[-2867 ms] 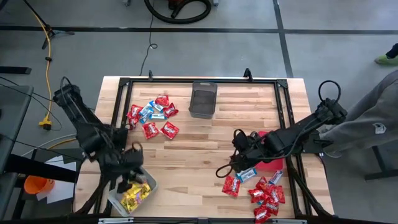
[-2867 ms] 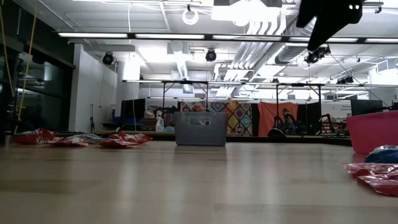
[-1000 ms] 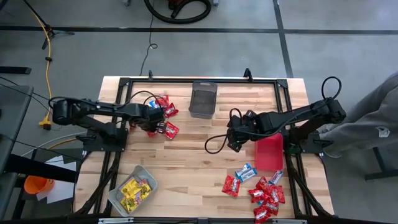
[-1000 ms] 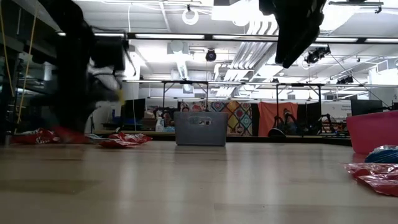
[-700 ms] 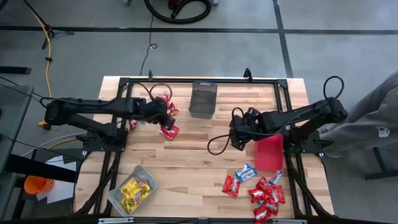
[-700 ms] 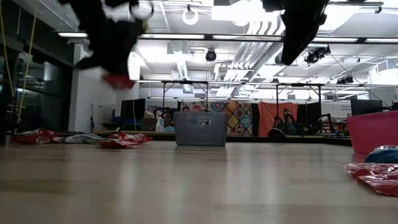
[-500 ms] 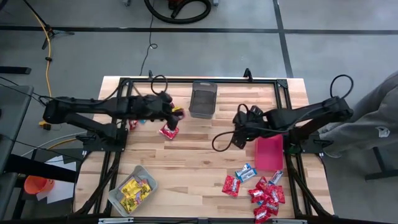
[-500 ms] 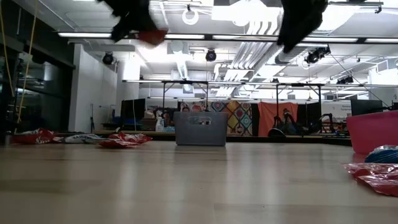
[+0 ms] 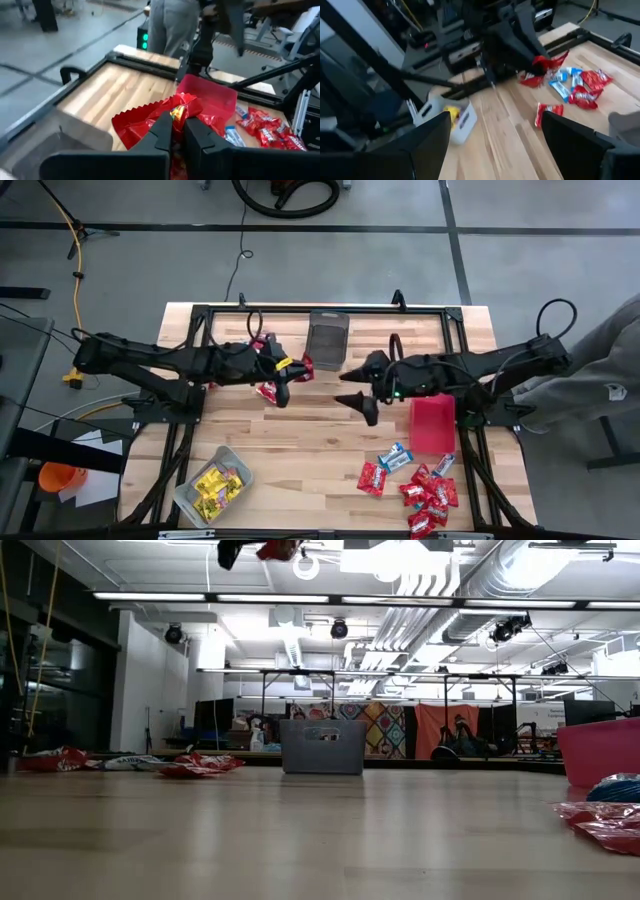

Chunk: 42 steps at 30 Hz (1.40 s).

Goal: Sort candy
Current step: Put the red candy pack into the black bin

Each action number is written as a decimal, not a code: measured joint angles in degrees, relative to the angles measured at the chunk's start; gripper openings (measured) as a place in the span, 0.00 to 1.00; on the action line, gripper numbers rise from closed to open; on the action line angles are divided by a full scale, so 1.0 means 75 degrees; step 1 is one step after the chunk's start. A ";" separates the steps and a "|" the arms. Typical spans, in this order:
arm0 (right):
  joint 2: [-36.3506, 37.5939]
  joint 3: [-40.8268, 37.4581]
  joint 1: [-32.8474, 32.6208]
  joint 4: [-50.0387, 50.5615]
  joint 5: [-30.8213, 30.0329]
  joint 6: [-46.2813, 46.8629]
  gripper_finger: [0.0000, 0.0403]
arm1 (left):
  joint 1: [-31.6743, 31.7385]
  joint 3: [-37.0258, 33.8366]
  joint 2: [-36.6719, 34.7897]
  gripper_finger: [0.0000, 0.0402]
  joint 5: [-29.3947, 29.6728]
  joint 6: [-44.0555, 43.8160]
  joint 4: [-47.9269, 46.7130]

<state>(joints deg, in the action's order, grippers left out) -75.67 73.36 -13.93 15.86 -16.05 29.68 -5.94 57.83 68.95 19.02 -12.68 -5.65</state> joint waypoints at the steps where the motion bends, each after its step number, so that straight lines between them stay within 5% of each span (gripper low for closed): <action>1: -0.0063 0.0000 0.0061 -0.0192 0.0002 0.0061 0.76 | -0.0026 0.0016 0.0015 0.01 0.0004 0.0142 0.0048; 5: -0.0304 0.0000 0.0370 -0.0509 -0.0024 0.1001 0.76 | -0.0145 0.0008 0.0051 0.01 0.0058 0.0952 -0.0019; 11: -0.0437 0.0000 0.0673 -0.0491 -0.0026 0.1580 0.76 | 0.0188 0.0011 0.0188 0.01 0.1290 0.0978 0.0076; 23: 0.0547 0.0111 0.0818 -0.0561 -0.0461 0.0815 0.76 | 0.2651 0.1002 0.3115 0.01 0.0072 0.0263 0.0333; 30: 0.0766 0.0111 0.0736 -0.0549 -0.1325 0.0629 0.76 | 0.3220 0.1855 0.4637 0.01 -0.0153 -0.0138 -0.0453; 42: 0.0760 0.0111 0.0737 -0.0286 -0.1521 0.0577 0.76 | 0.3261 0.1923 0.4949 0.25 -0.0163 -0.0828 -0.0687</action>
<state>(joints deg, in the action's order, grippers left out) -69.97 74.19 -8.40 13.72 -27.46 34.01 18.52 72.25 106.07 17.80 -18.90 -10.80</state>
